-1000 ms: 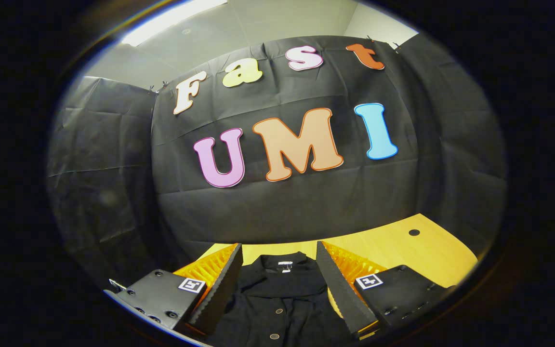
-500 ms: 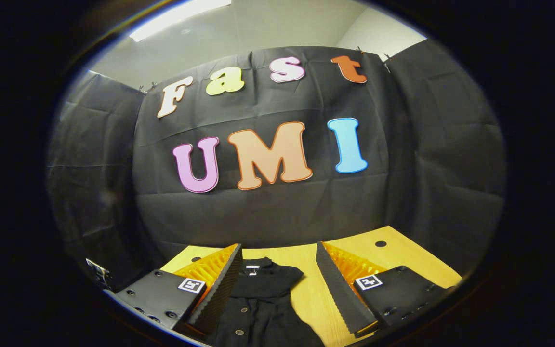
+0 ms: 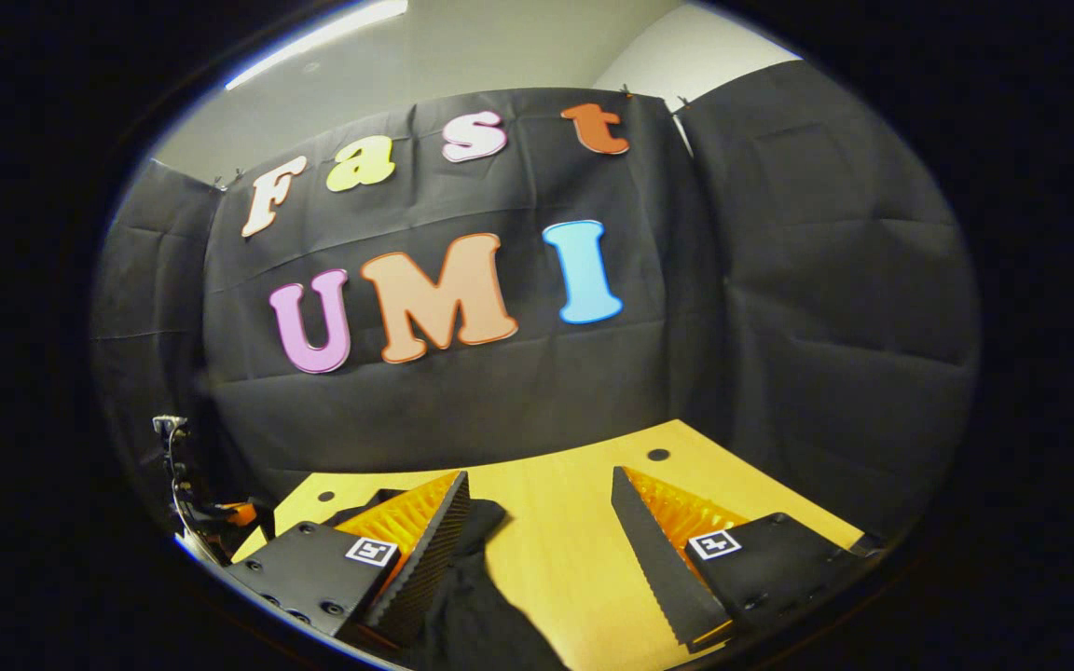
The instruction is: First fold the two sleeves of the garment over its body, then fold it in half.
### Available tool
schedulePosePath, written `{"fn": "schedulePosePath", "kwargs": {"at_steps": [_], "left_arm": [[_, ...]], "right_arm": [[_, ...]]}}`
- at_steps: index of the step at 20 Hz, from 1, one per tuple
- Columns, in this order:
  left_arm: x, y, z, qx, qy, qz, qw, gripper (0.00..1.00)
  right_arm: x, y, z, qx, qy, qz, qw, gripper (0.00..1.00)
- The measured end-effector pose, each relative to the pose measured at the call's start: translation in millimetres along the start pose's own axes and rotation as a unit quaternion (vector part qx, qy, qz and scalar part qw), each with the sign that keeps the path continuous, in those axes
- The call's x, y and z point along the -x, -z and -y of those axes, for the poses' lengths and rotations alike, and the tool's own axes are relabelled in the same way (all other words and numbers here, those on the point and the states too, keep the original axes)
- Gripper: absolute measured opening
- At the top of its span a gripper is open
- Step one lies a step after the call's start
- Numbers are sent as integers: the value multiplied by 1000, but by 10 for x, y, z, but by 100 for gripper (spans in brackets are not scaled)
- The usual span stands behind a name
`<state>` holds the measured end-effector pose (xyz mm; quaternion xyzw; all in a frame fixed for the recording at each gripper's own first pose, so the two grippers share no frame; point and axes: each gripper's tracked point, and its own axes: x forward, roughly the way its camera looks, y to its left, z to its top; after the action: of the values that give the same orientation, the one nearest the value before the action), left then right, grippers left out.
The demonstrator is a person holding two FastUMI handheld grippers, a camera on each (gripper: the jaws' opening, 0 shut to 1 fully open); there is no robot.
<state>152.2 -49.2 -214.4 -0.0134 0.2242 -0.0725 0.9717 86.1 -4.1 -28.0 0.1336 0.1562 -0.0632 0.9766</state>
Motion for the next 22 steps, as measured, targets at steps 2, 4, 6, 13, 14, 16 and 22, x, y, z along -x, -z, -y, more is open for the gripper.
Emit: {"fn": "schedulePosePath", "kwargs": {"at_steps": [2, 4, 6, 13, 14, 16, 22], "left_arm": [[-261, -170, 587, -8, 43, 13, 999, 0], [-450, -194, 1190, -19, 88, 14, 996, 0], [-526, -109, 1805, -24, 132, 2, 991, 0], [-623, 29, 3007, -39, 194, -5, 980, 0], [-647, 55, 3057, -43, 192, -7, 980, 0], [-667, 96, 3184, -39, 201, -13, 979, 5], [-522, 99, 2678, -61, 145, -13, 987, 96]], "right_arm": [[128, 24, 315, -9, 27, -2, 1000, 97], [258, 61, 635, -13, 59, -4, 998, 100], [393, 96, 879, -27, 86, -6, 996, 97], [537, 174, 1204, -41, 111, -18, 993, 97], [530, 179, 1206, -37, 110, -20, 993, 97], [532, 216, 1188, -27, 105, -26, 994, 97], [275, 500, 822, 29, 14, -52, 998, 97]]}}
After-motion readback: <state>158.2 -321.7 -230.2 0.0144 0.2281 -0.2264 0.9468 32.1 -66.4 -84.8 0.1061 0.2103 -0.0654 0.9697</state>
